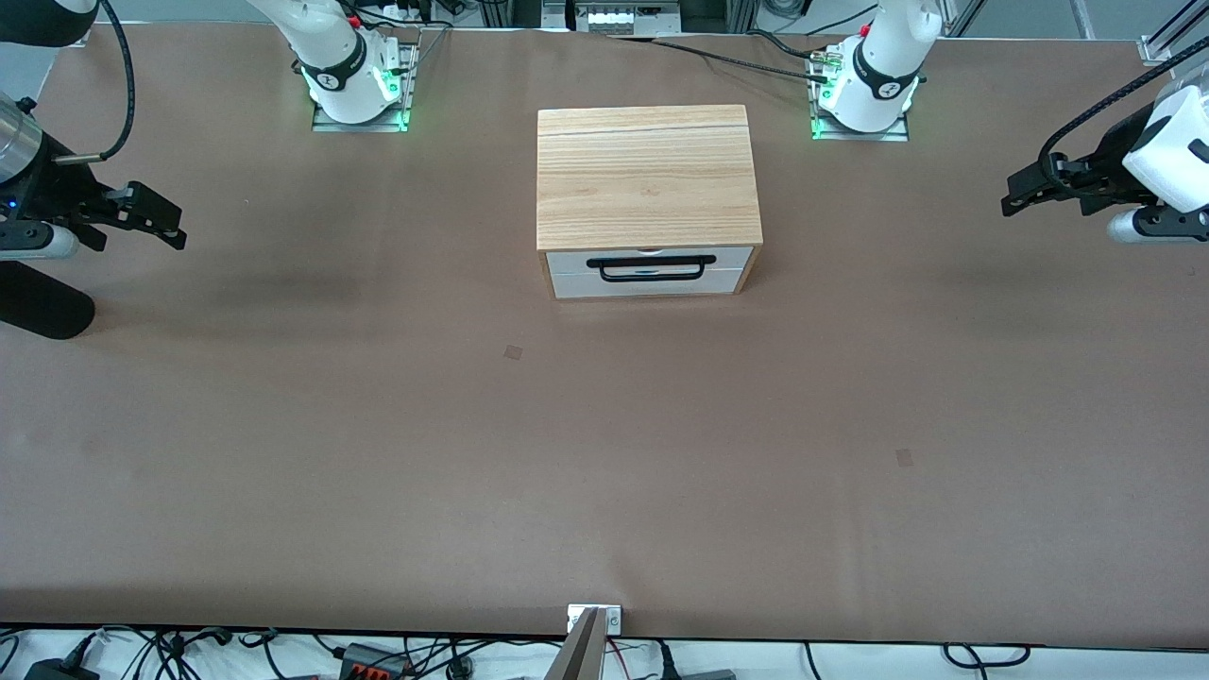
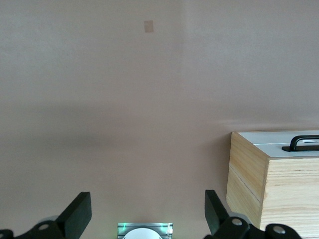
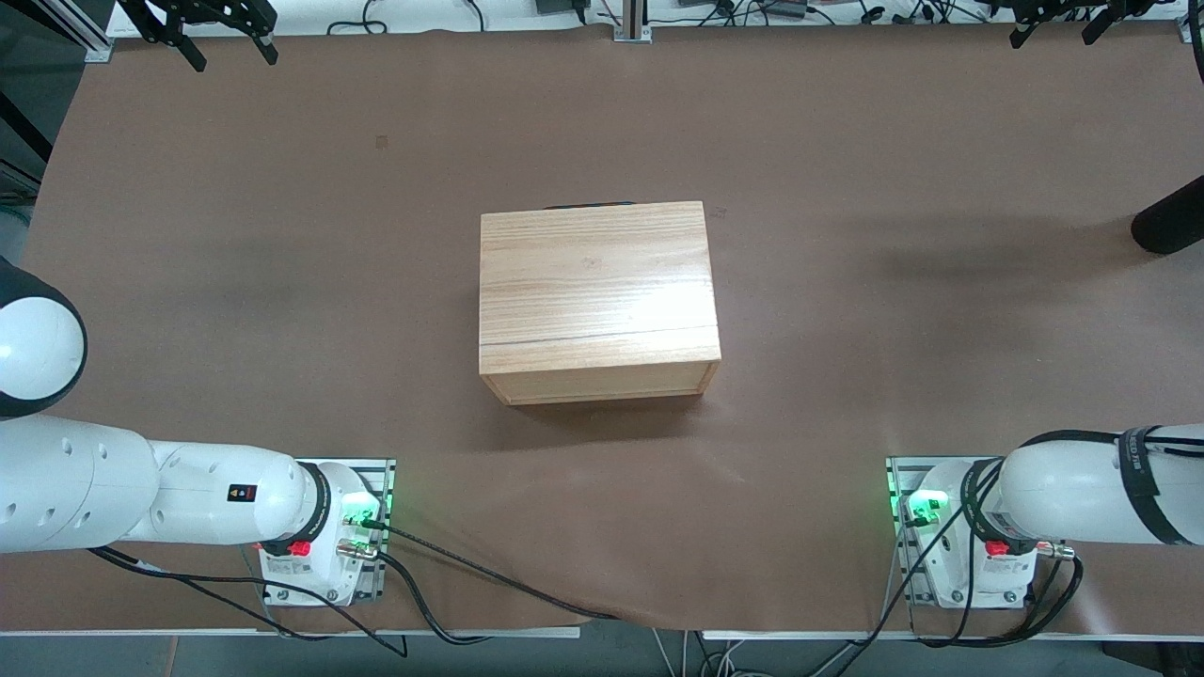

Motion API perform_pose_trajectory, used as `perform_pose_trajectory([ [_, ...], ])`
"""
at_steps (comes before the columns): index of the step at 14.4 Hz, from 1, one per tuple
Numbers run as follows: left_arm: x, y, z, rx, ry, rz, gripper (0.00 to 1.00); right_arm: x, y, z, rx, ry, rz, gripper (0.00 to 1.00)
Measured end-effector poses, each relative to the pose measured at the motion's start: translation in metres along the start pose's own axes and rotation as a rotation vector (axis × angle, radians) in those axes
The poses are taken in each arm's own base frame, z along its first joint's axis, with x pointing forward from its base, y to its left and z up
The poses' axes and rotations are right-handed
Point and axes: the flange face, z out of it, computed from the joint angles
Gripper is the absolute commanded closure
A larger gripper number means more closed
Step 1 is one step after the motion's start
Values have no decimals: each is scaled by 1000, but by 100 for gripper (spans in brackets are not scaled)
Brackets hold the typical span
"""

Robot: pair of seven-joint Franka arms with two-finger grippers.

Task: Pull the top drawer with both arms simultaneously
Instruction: 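Move both grippers inward toward the drawer handle ends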

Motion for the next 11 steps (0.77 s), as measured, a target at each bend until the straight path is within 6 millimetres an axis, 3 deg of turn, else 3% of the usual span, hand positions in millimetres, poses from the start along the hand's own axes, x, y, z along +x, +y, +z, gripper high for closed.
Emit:
perform_pose_trajectory([
  [7, 0, 4, 2, 0, -5, 10, 0, 0, 0, 0, 0, 0, 1, 0],
  [11, 14, 26, 28, -120, -77, 32, 0, 3, 1, 9, 0, -20, 2, 0],
])
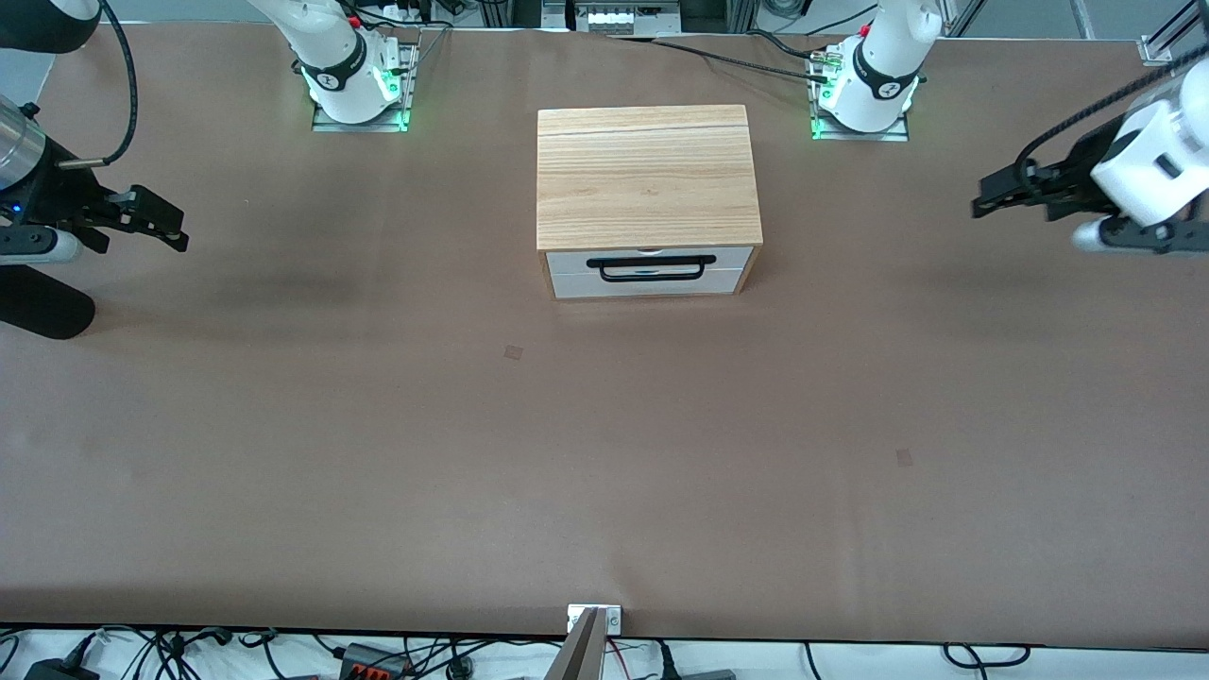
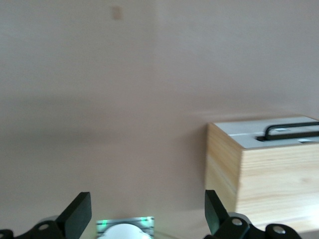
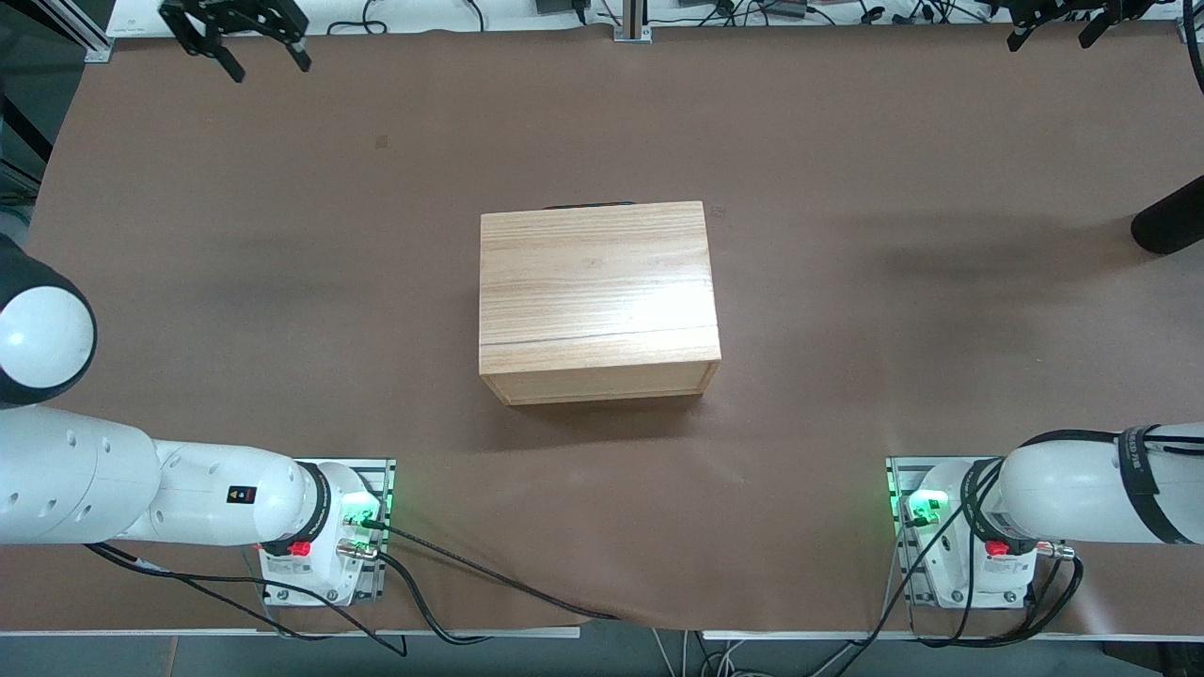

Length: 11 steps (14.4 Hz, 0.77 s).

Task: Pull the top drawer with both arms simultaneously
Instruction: 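Move both grippers inward toward the drawer handle ends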

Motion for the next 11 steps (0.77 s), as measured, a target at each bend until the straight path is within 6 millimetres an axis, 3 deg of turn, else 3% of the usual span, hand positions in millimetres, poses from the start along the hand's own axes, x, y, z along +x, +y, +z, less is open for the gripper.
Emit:
perform_pose_trajectory([
  [2, 22, 5, 29, -80, -52, -4, 0, 0, -1, 3, 0, -17, -1, 0],
  [4, 57, 9, 68, -208, -81, -32, 0, 2, -5, 10, 1, -30, -8, 0],
  [7, 97, 16, 122, -387, -122, -79, 0, 16, -11, 36, 73, -47, 9, 0],
  [9, 112, 35, 150, -429, -110, -4, 0, 26, -14, 57, 123, -70, 24, 0],
  [11, 118, 67, 175, -519, -94, 123, 0, 33, -22, 76, 169, -96, 28, 0],
])
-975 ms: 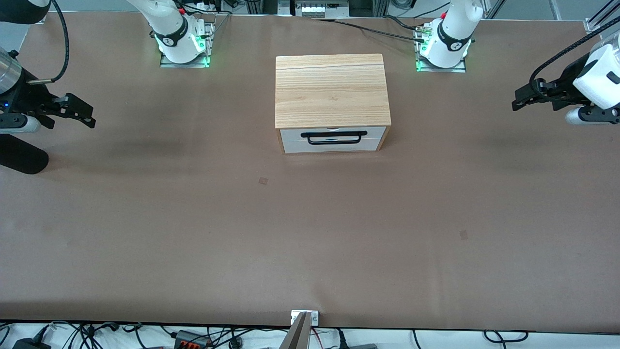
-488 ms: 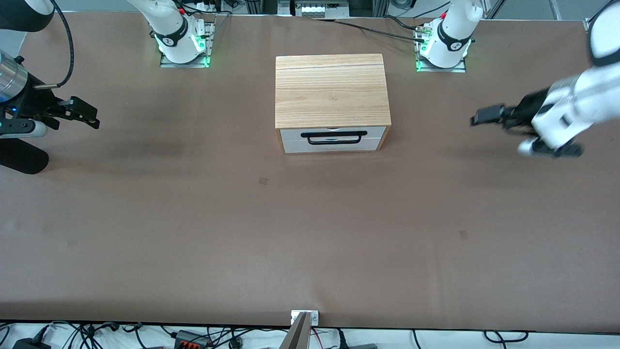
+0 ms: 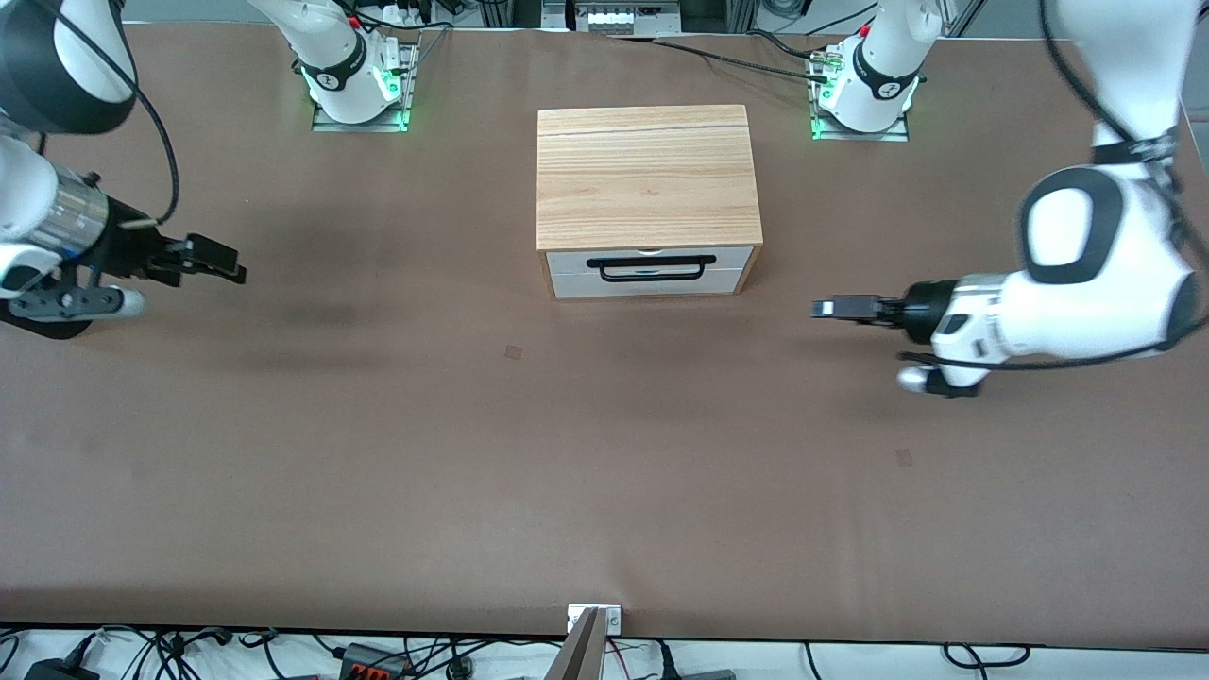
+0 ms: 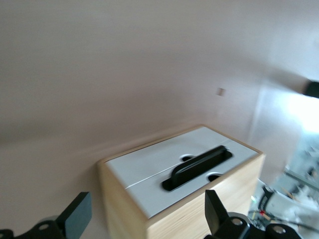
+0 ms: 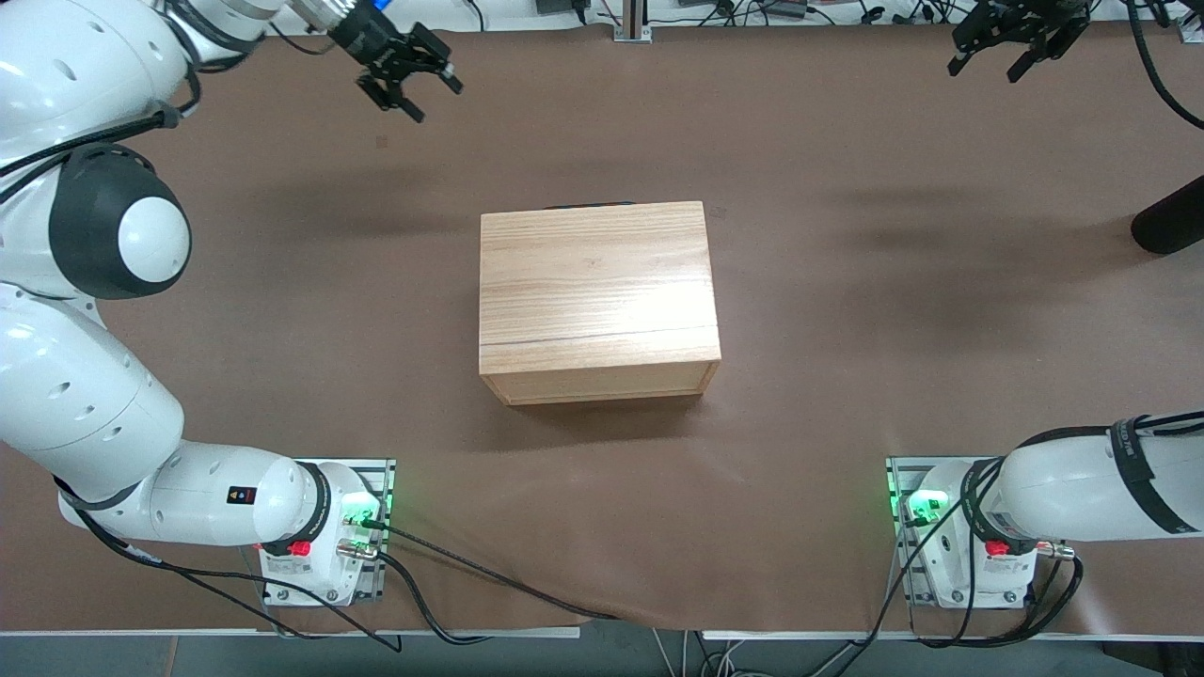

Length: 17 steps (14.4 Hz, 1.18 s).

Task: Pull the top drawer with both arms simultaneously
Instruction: 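Move both grippers inward toward the drawer handle ends, then reach both open grippers to the black handle's two ends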

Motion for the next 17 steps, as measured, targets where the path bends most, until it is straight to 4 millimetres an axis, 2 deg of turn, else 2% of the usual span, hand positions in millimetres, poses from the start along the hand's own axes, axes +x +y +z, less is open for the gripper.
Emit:
perform_pose_trajectory([
  [1, 2, 2, 16, -84, -5, 44, 0, 3, -8, 12, 10, -22, -12, 0],
  [3, 3, -14, 45, -224, -1, 191, 0, 10, -44, 44, 22, -73, -63, 0],
  [5, 4, -48, 74, -343, 25, 312, 0, 14, -89, 73, 89, -99, -98, 0],
  [7, 3, -82, 96, -436, 55, 400, 0, 20, -115, 95, 179, -100, -91, 0],
  [10, -8, -112, 136, -608, 147, 421, 0, 26, -138, 120, 334, -120, -69, 0],
  [13, -40, -134, 189, -786, 168, 283, 0, 31, -155, 159, 536, -163, -77, 0],
  [15, -57, -139, 214, -855, 158, 208, 0, 36, -162, 186, 661, -172, -81, 0],
  [17, -65, -136, 225, -883, 122, 133, 0, 39, -173, 214, 788, -163, -110, 0],
])
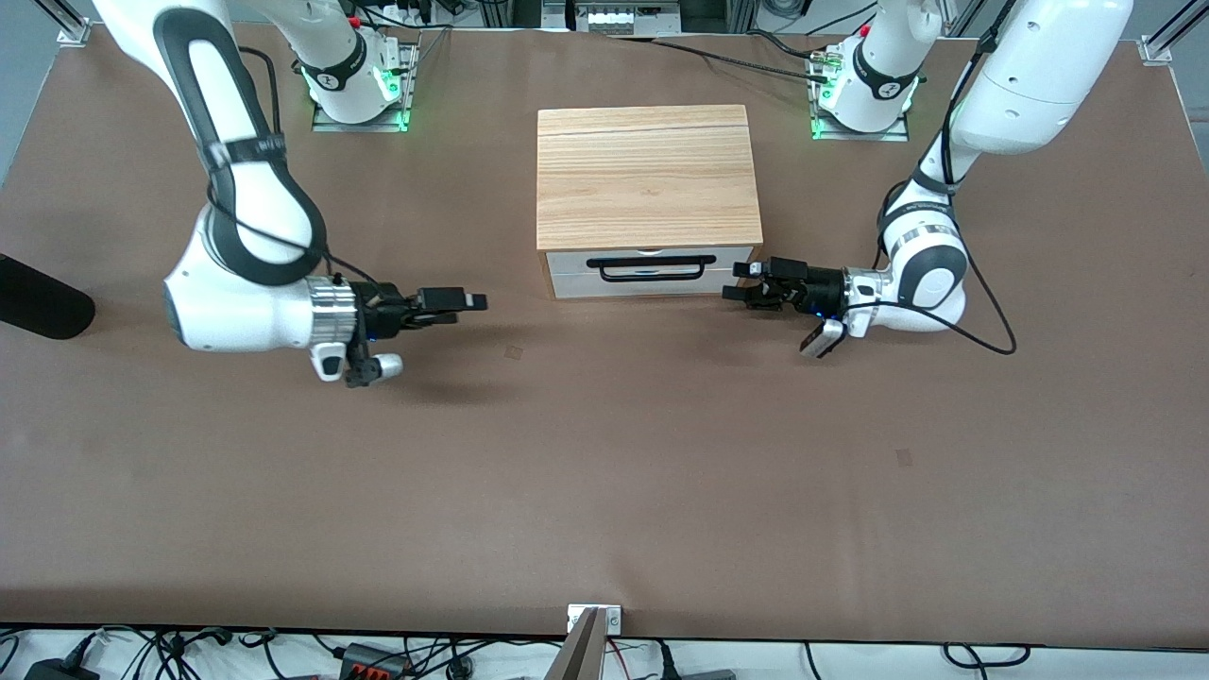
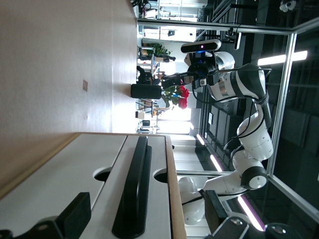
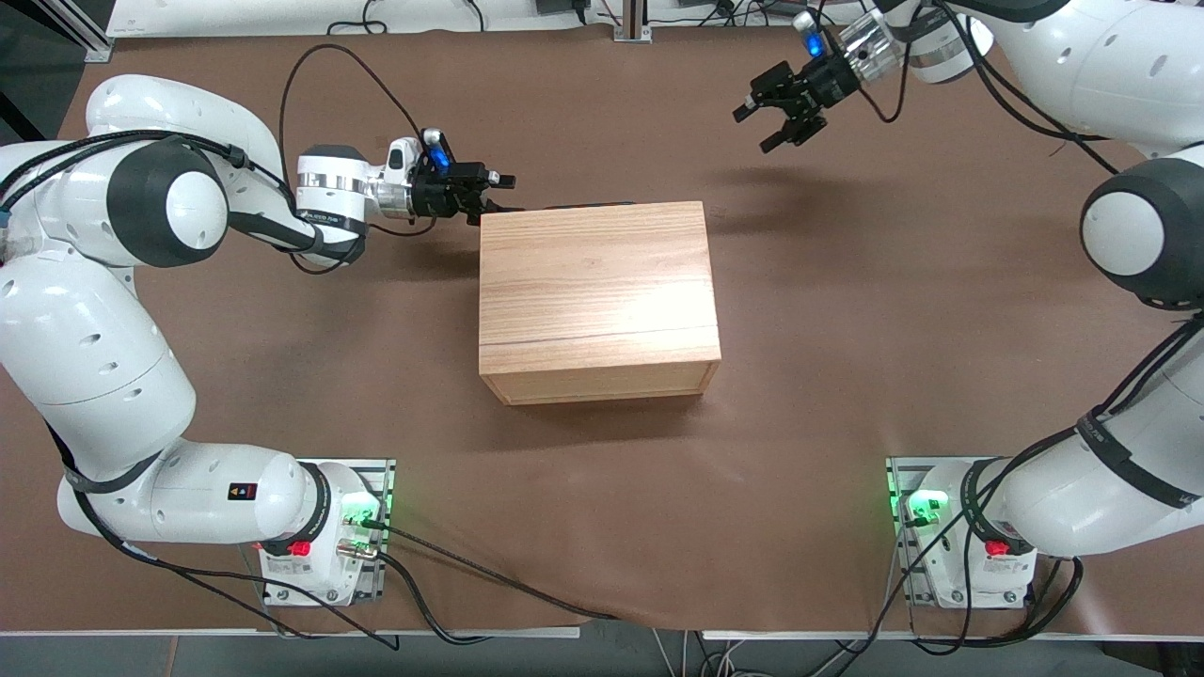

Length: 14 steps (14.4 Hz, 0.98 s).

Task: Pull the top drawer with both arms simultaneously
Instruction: 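Reach both open grippers to the black handle's two ends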

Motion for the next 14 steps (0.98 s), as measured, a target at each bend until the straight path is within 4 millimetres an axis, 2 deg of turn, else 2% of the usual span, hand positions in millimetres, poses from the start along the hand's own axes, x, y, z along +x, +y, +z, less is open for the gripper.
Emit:
perform_pose_trajectory([
  [2, 0, 2, 4, -7, -3, -92, 0, 6, 12, 28, 108, 12, -44, 0],
  [5, 1, 1, 6, 6, 10, -137, 0, 9, 29, 72, 259, 32, -97, 0],
  [7, 1, 0, 11, 17, 10, -145, 5, 6, 36, 108, 346, 28, -126, 0],
  [9, 0, 0, 23, 25, 12, -147, 16, -1, 41, 139, 407, -6, -136, 0],
  [12, -2, 0, 39, 29, 9, -149, 33, -9, 41, 164, 454, -37, -164, 0],
  [14, -3, 0, 41, 29, 7, -150, 37, -13, 39, 180, 511, -33, -181, 0],
])
